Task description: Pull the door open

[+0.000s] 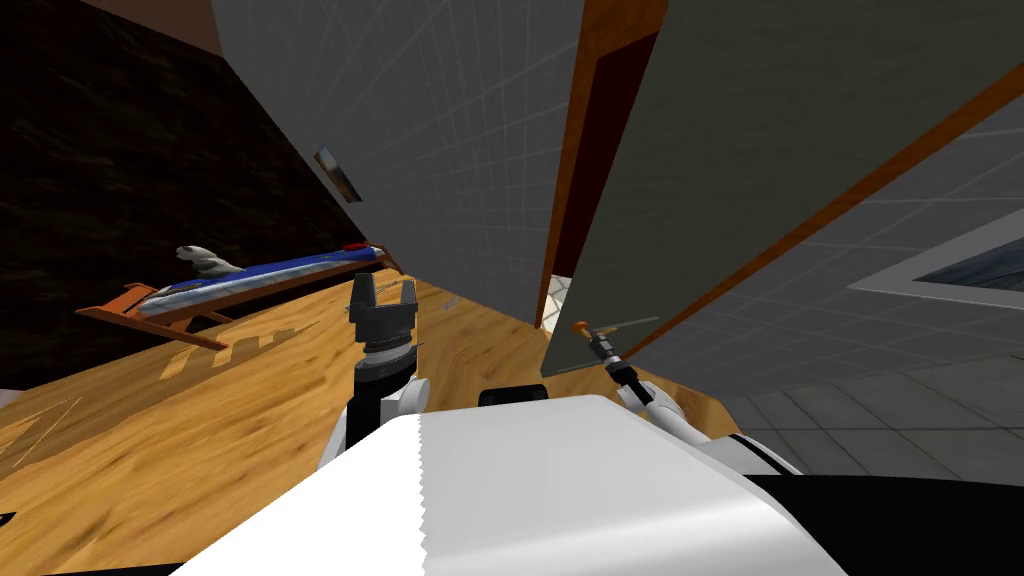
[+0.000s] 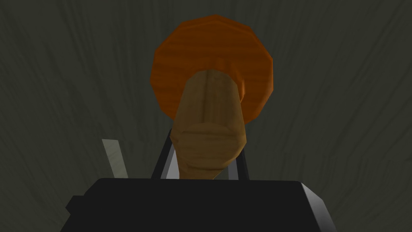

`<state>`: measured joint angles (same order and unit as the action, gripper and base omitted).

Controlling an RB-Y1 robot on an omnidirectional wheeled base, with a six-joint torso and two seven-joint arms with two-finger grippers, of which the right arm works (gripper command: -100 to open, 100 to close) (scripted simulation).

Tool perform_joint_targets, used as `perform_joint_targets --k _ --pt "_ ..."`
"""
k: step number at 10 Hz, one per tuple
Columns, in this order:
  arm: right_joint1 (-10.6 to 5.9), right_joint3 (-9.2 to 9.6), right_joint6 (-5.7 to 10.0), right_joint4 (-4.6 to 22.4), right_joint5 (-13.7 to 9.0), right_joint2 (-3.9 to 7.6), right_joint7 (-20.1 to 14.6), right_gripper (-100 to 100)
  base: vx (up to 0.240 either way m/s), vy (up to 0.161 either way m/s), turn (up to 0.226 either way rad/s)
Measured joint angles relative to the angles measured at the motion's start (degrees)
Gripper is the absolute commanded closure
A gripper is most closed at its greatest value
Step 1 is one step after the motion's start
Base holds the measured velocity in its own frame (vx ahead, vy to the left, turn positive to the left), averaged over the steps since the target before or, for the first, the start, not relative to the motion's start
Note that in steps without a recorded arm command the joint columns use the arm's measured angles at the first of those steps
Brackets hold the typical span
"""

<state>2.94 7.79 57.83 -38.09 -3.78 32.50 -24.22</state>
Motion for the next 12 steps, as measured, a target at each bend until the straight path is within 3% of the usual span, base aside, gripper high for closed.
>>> perform_joint_targets --k 2,8,12 --pt "0.69 0.23 1.11 0.26 -0.1 0.68 -0.49 100 -0.222 -0.093 0.209" --pt "2.7 1.55 6.65 2.32 0.0 2.57 -2.07 100 -0.199 -0.089 0.157" --pt "3.35 1.91 8.38 3.25 -0.03 3.22 -2.65 100 -0.151 -0.065 0.122"
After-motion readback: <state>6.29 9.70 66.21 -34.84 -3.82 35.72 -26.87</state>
